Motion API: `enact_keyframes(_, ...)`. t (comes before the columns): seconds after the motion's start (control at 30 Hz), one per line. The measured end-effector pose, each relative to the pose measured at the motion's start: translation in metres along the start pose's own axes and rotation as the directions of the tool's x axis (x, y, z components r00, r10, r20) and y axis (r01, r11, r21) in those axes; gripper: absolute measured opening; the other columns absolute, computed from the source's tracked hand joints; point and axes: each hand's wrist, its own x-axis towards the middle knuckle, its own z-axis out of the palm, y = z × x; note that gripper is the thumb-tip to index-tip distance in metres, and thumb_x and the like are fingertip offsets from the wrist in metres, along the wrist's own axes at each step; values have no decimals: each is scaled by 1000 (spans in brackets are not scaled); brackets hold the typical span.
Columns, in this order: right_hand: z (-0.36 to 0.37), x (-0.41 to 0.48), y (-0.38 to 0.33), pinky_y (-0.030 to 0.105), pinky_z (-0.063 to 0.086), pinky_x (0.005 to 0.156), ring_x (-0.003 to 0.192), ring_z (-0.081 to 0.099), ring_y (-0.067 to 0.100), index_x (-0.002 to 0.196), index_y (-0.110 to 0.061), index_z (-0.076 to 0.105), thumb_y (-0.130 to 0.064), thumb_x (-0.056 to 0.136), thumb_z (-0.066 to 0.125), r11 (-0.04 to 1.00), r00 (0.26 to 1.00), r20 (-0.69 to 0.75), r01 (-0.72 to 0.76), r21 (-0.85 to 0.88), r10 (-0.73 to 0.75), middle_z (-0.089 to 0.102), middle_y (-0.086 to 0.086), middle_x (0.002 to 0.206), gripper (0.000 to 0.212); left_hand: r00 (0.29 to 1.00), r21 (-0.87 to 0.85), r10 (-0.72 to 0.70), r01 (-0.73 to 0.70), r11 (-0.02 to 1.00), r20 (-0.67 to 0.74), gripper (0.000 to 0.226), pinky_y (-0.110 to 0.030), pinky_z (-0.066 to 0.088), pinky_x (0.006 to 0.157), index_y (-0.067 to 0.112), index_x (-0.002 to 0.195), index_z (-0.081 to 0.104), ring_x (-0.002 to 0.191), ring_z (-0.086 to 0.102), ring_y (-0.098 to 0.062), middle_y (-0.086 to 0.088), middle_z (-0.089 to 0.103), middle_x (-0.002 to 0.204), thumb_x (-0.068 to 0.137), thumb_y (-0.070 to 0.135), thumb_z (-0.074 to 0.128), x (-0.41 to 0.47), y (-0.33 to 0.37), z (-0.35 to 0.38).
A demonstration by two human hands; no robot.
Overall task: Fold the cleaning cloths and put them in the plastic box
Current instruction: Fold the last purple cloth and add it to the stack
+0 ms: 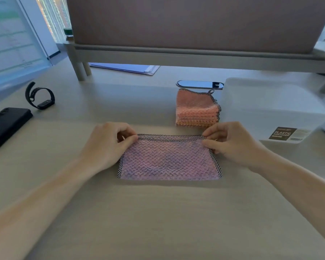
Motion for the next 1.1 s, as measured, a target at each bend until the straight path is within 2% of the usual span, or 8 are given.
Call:
enact_keyframes(0.17, -5, 11, -6, 18, 53, 50, 47, 58, 1, 86, -11, 74, -7, 88, 76, 995, 991, -107, 82, 63, -75, 73, 10, 76, 5, 998, -40, 17, -20, 999, -66, 8, 0, 38, 61, 30, 82, 75, 75, 63, 7, 18, 69, 72, 90, 32, 74, 10, 1, -7)
enact_keyframes(0.27, -2, 18, 3, 26, 59, 62, 57, 65, 5, 82, -22, 74, -15, 85, 80, 993, 988, -125, 80, -87, -90, 74, -2, 73, 9, 999, -4, 18, -18, 1000, -33, 10, -3, 39, 61, 31, 81, 73, 70, 62, 5, 19, 68, 72, 90, 32, 75, 15, -2, 0)
enact_keyframes(0.43, 1, 7, 10, 0, 44, 63, 67, 66, -1, 85, -25, 75, -24, 83, 81, 955, 981, -141, 85, -284, -130, 73, -13, 75, 7, 999, 16, 26, -26, 1000, -22, 8, -9, 40, 63, 29, 81, 74, 70, 61, 2, 16, 66, 71, 89, 30, 77, 13, -4, 11)
enact_keyframes(0.67, 1, 3, 7, -1, 43, 62, 65, 62, -2, 87, -27, 73, -17, 84, 78, 938, 977, -157, 83, -337, -142, 69, -15, 74, 11, 997, 25, 69, -69, 997, -16, 2, -7, 37, 65, 32, 90, 75, 73, 60, 2, 16, 65, 77, 89, 33, 75, 16, -7, 15)
enact_keyframes(0.8, 2, -2, 3, 5, 43, 61, 71, 61, -1, 95, -25, 70, -9, 81, 73, 930, 979, -147, 81, -358, -141, 67, -15, 82, 21, 996, 60, 58, -62, 996, 75, 9, -14, 37, 61, 30, 83, 69, 72, 59, -1, 14, 65, 79, 89, 31, 75, 24, -5, 11)
enact_keyframes(0.93, 4, -9, -3, 21, 49, 85, 93, 61, 8, 117, -24, 63, -11, 85, 69, 895, 968, -156, 110, -432, -195, 61, -9, 111, 35, 985, 107, 59, -77, 991, 163, 11, -17, 39, 62, 30, 85, 64, 76, 59, -2, 13, 64, 85, 92, 33, 72, 32, -4, 9)
enact_keyframes(1.03, 17, -27, -16, 21, 34, 105, 127, 48, 13, 136, -21, 54, -28, 95, 59, 816, 934, -105, 238, -526, -340, 50, -5, 137, 41, 983, 73, 55, -68, 995, 177, 15, -24, 46, 64, 28, 84, 61, 75, 62, -5, 11, 67, 81, 91, 34, 73, 34, -3, 8)
enact_keyframes(1.1, 35, -41, -27, 25, 23, 119, 146, 30, 14, 151, -21, 39, -49, 100, 46, 756, 934, 53, 318, -572, -353, 37, -5, 156, 59, 983, 49, 61, -70, 996, 175, 18, -25, 46, 64, 28, 83, 59, 74, 64, -5, 10, 69, 78, 90, 34, 74, 35, -3, 7)
